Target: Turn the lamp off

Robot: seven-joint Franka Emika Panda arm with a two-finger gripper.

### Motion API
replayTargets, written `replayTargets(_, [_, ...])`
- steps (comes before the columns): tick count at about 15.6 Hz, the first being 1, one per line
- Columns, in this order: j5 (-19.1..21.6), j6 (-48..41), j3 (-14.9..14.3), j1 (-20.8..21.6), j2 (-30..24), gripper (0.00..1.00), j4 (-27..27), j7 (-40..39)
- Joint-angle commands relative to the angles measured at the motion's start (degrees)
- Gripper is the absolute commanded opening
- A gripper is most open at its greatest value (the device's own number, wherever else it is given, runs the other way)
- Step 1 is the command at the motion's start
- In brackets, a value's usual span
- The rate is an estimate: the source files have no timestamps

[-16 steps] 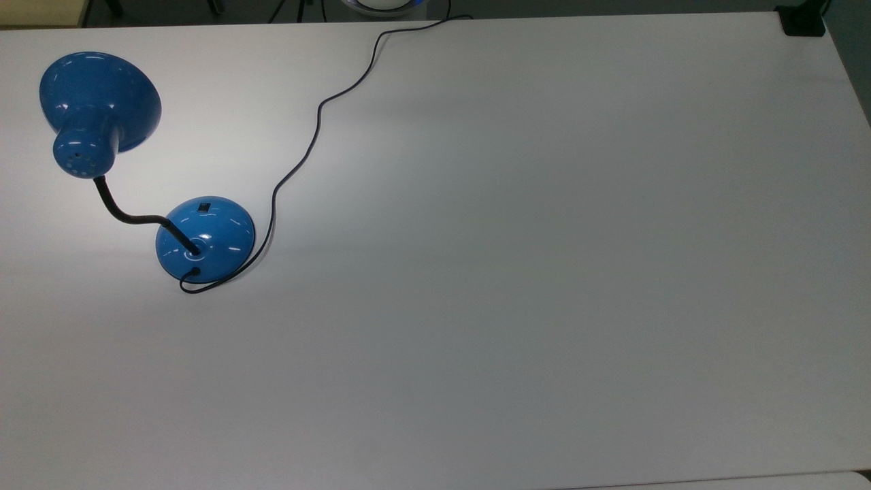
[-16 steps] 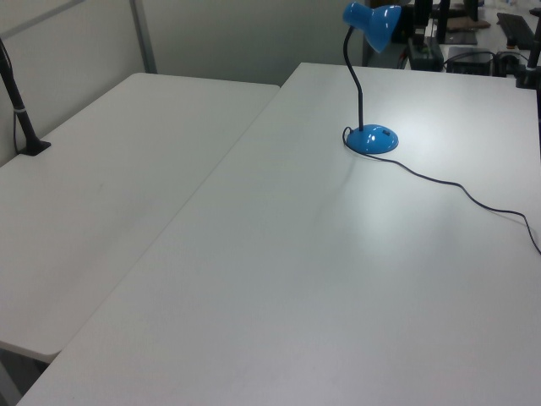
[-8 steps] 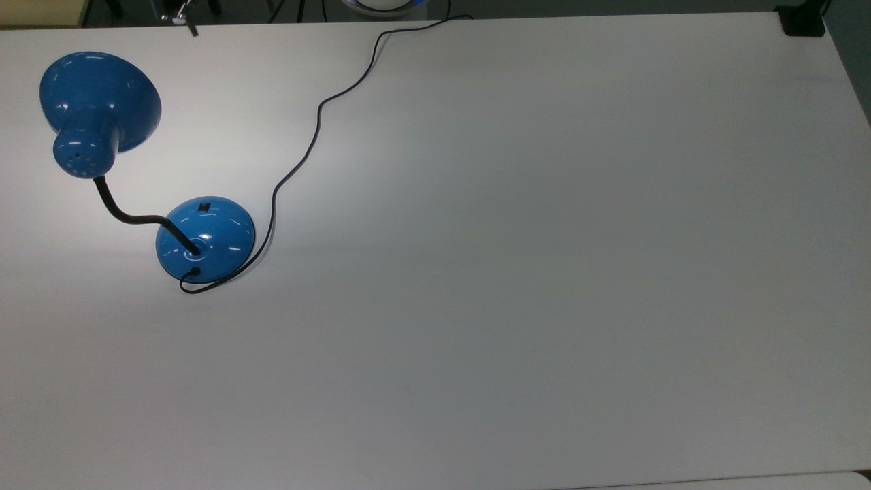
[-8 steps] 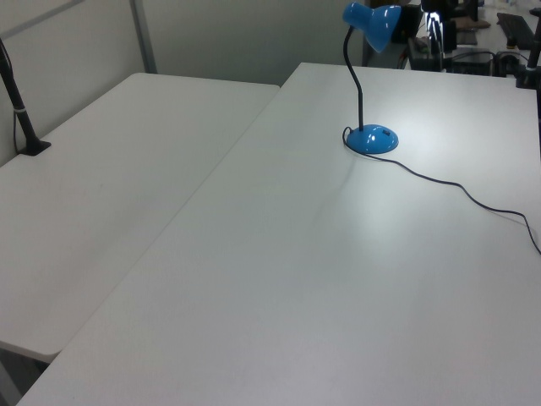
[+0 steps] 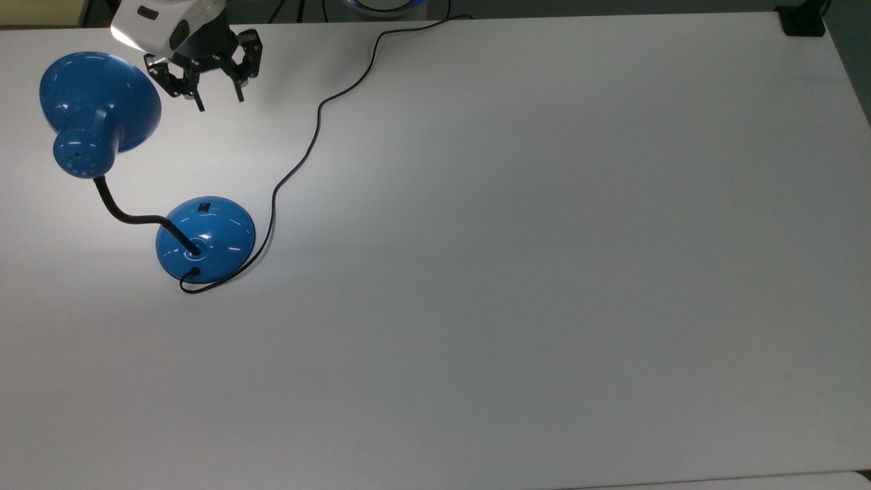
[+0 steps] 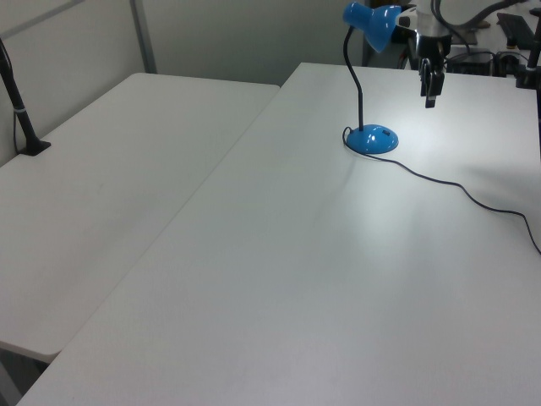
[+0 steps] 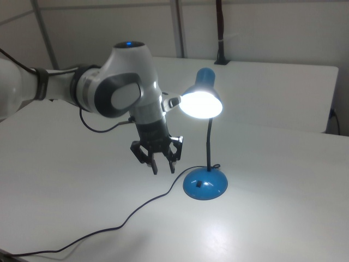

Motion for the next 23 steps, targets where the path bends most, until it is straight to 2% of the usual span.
replayTargets(1, [7.8, 9.7, -0.2, -2.2, -1.4, 0.00, -6.3, -1.2])
replayTargets(3, [12.2, 15.0, -0.2, -3.3, 0.0, 0.00, -7.6, -1.6])
replayTargets(6, [14.2, 19.8, -0.2, -4.4, 2.0, 0.00, -8.0, -1.5])
replayTargets(9, [19.1, 25.4, -0.1, -4.5, 4.4, 0.00, -8.0, -1.5])
replayTargets(18, [21.5, 39.6, -0.1, -4.2, 11.3, 0.00, -7.9, -0.6])
replayTargets(23, [23.5, 40.4, -0.1, -4.0, 12.9, 0.00, -7.7, -0.6])
